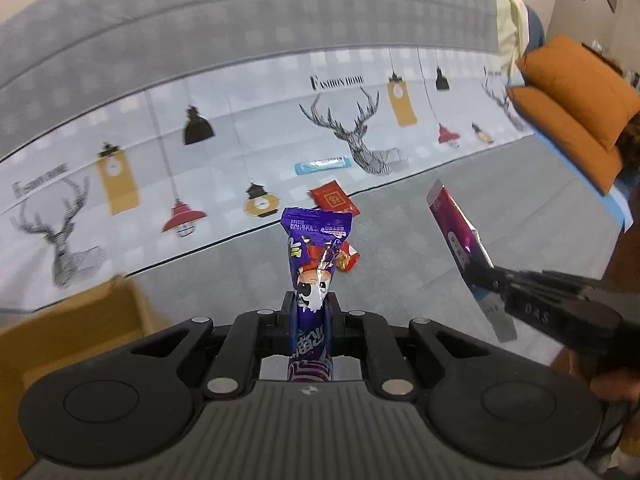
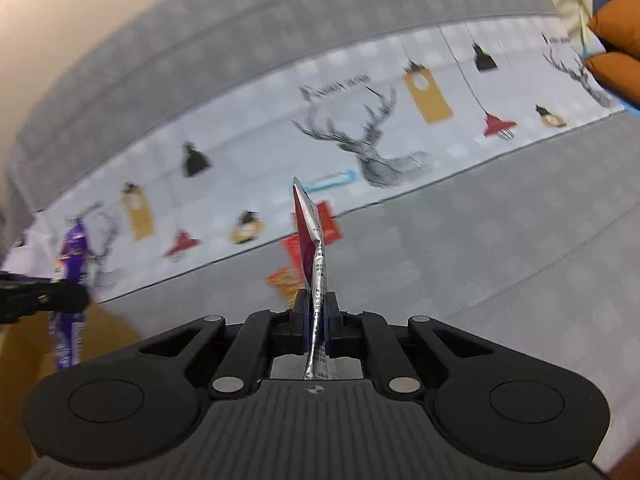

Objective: Organize snacks
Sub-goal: 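Carry purple candy bar with left and silver stick pack with right over the box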

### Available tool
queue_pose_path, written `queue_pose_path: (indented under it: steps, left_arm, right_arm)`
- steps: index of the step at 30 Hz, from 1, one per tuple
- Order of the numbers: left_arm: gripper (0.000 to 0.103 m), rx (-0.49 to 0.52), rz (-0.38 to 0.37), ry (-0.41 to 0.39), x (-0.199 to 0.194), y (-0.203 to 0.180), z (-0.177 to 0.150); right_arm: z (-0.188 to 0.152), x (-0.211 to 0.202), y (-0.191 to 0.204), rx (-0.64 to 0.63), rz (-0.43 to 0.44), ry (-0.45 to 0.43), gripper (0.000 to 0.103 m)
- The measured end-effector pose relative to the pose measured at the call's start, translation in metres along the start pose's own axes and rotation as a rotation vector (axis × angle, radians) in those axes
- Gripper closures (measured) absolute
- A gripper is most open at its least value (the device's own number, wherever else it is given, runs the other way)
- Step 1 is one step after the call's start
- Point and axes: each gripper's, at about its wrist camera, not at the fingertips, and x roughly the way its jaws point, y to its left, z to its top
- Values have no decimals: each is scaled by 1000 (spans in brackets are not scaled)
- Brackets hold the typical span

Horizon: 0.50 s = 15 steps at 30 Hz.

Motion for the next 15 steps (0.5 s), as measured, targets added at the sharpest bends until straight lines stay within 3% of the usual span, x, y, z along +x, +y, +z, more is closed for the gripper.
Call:
queue_pose_path:
  steps: [4,9,12,15]
  left_arm:
    - [90,-36,28,-37,-57,7,-29]
    - [90,-76,92,-68,-121,22,-75]
    - [90,-119,179,-30,-149,34,-106]
    - [90,-178,198,7,-172,50,-136]
  right_arm:
    - [-16,-58,37,-14,55,-54,96]
    - [-40,-118,80,-24,150,-56,96]
    - [-60,-148,107,-52,211,-36,96]
    - [-83,-173,133,-86,265,-8,96]
